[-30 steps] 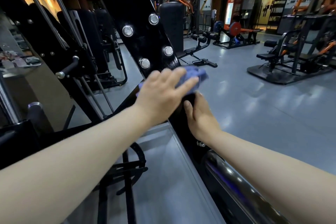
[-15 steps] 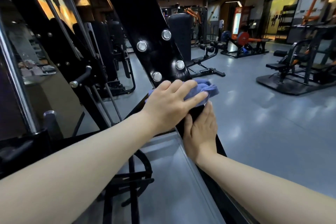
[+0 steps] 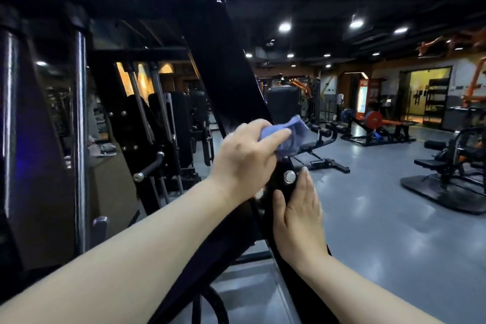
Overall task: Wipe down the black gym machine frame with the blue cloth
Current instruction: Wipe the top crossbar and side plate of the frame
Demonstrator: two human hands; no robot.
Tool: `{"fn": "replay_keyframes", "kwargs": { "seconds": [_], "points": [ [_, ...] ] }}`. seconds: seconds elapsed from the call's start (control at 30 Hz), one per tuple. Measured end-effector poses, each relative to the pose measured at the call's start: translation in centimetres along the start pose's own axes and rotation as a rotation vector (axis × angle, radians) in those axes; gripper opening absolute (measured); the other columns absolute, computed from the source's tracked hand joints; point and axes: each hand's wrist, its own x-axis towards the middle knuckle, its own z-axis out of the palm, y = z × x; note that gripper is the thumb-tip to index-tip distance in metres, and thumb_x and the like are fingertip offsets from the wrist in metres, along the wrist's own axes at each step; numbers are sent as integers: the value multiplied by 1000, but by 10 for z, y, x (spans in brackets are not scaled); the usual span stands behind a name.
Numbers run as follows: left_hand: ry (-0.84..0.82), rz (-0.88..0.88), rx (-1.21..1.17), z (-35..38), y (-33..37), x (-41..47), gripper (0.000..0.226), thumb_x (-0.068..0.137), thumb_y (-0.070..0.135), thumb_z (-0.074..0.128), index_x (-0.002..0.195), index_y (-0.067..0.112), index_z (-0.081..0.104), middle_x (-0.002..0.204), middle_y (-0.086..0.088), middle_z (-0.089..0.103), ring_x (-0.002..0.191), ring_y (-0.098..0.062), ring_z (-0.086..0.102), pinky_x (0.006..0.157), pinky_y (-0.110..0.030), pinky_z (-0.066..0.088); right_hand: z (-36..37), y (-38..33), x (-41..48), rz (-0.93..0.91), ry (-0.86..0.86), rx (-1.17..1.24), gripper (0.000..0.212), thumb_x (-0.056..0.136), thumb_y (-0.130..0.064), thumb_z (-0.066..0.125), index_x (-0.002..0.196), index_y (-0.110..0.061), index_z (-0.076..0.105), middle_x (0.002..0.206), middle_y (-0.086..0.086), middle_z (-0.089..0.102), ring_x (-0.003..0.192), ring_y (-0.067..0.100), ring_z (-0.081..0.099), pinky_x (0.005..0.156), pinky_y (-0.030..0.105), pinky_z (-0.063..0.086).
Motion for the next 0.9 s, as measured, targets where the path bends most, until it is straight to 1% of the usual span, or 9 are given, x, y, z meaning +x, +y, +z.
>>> {"fn": "replay_keyframes", "kwargs": {
  "seconds": [0.13, 0.2, 0.33, 0.4, 0.57, 0.63, 0.7, 0.83, 0.9],
  "points": [
    [227, -213, 154, -25, -43, 48, 45, 84, 5, 60, 126, 17, 70, 115, -13, 64, 96, -35, 62, 80, -51, 55, -6, -21, 17, -53, 6, 53, 75, 102, -55, 14, 160, -20, -18, 169, -6, -15, 154, 5, -14, 118, 20, -11],
    [225, -303, 145, -24, -44, 49, 46, 88, 14, 60, 133, 20, 64, 120, -10, 61, 100, -32, 60, 86, -50, 53, -8, -26, 27, -74, 15, 54, 75, 101, -56, 13, 161, -22, -15, 169, -8, -15, 153, 4, -14, 118, 21, -10],
    [15, 69, 163, -17, -42, 33, 49, 83, 18, 59, 132, 17, 64, 117, -12, 61, 85, -31, 57, 71, -45, 50, -13, -39, 51, -118, 47, -19, 77, 95, -65, -2, 161, -27, -14, 170, -8, -12, 154, 6, -9, 122, 26, 0],
    [11, 160, 235, -22, -55, 43, 49, 80, 16, 59, 128, 19, 67, 115, -11, 63, 79, -30, 55, 68, -41, 47, -17, -49, 65, -162, 40, -36, 81, 90, -69, -9, 158, -27, -18, 169, -8, -16, 154, 7, -12, 121, 24, -3],
    [205, -121, 364, -49, -103, 108, 44, 83, 16, 59, 126, 22, 70, 114, -11, 64, 87, -35, 61, 76, -46, 51, -21, -80, 101, -378, 60, -138, 80, 81, -68, -18, 148, -26, -33, 156, -11, -43, 148, 4, -27, 111, 16, -21],
    [294, -319, 356, -55, -116, 129, 44, 85, 19, 63, 129, 23, 68, 119, -11, 62, 93, -36, 60, 80, -45, 49, -17, -92, 117, -449, 125, -157, 85, 88, -71, -16, 155, -20, -20, 161, -5, -31, 151, 8, -15, 118, 22, -8],
    [309, -353, 350, -52, -110, 135, 46, 86, 25, 59, 132, 22, 65, 124, -13, 59, 95, -37, 57, 83, -46, 50, -15, -102, 133, -495, 191, -159, 84, 95, -68, -3, 160, -14, -5, 167, 2, -11, 152, 13, -1, 122, 26, 5],
    [89, 64, 491, -44, -105, 122, 49, 85, 41, 49, 130, 29, 64, 127, -7, 58, 97, -32, 58, 86, -45, 50, -18, -126, 163, -519, 156, -108, 80, 98, -54, 23, 161, -6, 12, 166, 21, 18, 152, 32, 26, 120, 41, 34],
    [114, 83, 521, -51, -122, 133, 48, 84, 38, 48, 127, 30, 67, 125, -6, 60, 94, -33, 60, 84, -45, 52, -20, -140, 173, -518, 159, -128, 81, 97, -54, 22, 160, -5, 12, 164, 24, 19, 152, 35, 27, 119, 44, 35]
  ]
}}
